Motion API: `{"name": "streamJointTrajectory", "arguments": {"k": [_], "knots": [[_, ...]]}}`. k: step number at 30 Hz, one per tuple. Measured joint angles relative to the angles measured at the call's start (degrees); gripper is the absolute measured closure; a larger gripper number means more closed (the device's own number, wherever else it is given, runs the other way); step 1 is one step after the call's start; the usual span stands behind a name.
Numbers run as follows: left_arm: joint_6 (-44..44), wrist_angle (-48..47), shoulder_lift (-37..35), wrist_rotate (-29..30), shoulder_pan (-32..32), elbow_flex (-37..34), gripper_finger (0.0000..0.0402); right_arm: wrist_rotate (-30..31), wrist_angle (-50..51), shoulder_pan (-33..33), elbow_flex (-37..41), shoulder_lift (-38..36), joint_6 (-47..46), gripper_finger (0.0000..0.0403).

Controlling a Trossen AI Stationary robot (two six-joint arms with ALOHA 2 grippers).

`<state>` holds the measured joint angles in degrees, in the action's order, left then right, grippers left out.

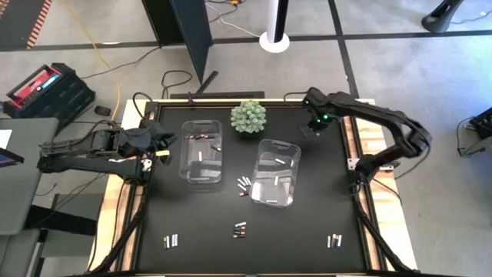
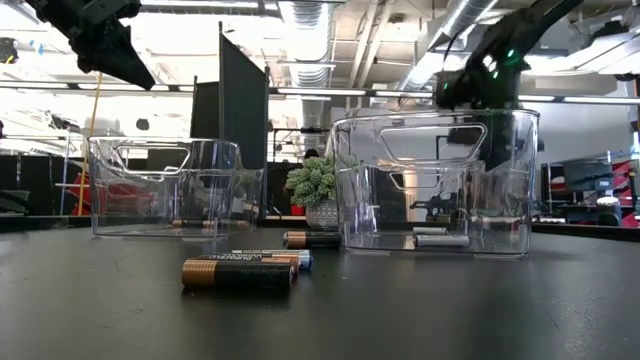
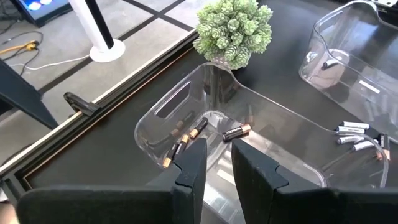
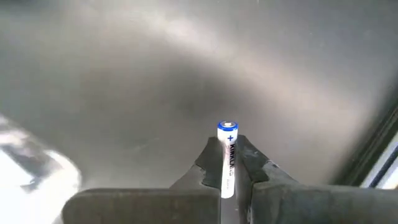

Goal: Sort batteries
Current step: Put the white-blue battery into the right transparent bin

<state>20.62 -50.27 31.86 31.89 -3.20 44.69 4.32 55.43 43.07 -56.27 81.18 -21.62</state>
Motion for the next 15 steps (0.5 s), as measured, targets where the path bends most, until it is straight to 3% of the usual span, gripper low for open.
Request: {"name": "streamJointTrajectory", "arguments": {"k": [7,15], "knots": [[1.92,0.05,0.0,-0.01,0.0,0.0,0.0329,0.07,0.88,-5.01,0.04,-11.19,-2.88,0.0379],[2.8,0.08,0.0,-0.01,0.0,0.0,0.0329,0.04,-5.2,-17.55,-0.03,-18.5,-9.3,0.0379]]}}
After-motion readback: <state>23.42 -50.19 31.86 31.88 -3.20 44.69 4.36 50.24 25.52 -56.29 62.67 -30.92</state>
